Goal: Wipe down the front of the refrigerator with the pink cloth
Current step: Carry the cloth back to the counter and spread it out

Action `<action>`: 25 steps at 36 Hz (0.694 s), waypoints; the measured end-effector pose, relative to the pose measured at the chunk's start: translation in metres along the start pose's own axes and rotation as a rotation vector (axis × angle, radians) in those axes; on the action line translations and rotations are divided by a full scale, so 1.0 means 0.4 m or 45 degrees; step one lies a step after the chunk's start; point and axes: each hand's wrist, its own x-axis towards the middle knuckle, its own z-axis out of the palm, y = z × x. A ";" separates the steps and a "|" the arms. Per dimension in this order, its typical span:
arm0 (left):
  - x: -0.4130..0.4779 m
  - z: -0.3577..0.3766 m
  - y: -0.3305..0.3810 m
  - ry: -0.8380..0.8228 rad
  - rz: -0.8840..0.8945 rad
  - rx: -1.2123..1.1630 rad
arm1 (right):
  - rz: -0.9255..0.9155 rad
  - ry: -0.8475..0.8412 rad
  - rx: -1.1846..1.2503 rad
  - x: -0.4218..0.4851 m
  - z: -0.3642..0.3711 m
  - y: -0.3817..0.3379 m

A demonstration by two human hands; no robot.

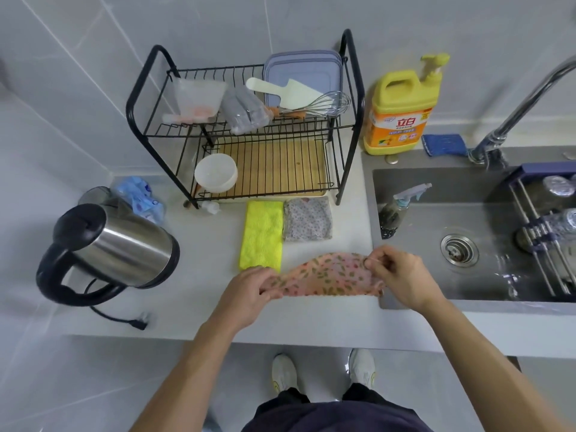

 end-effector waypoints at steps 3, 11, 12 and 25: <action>-0.014 0.005 -0.007 0.097 0.005 0.096 | -0.030 -0.010 0.003 -0.011 -0.025 0.001; -0.049 -0.057 0.005 -0.182 -0.070 0.125 | -0.020 -0.245 0.072 -0.041 -0.095 0.036; -0.053 -0.068 0.012 -0.232 -0.115 0.107 | -0.017 -0.275 0.075 -0.044 -0.100 0.035; -0.029 -0.089 0.004 -0.309 -0.406 -0.578 | 0.127 -0.250 0.466 -0.038 -0.070 0.039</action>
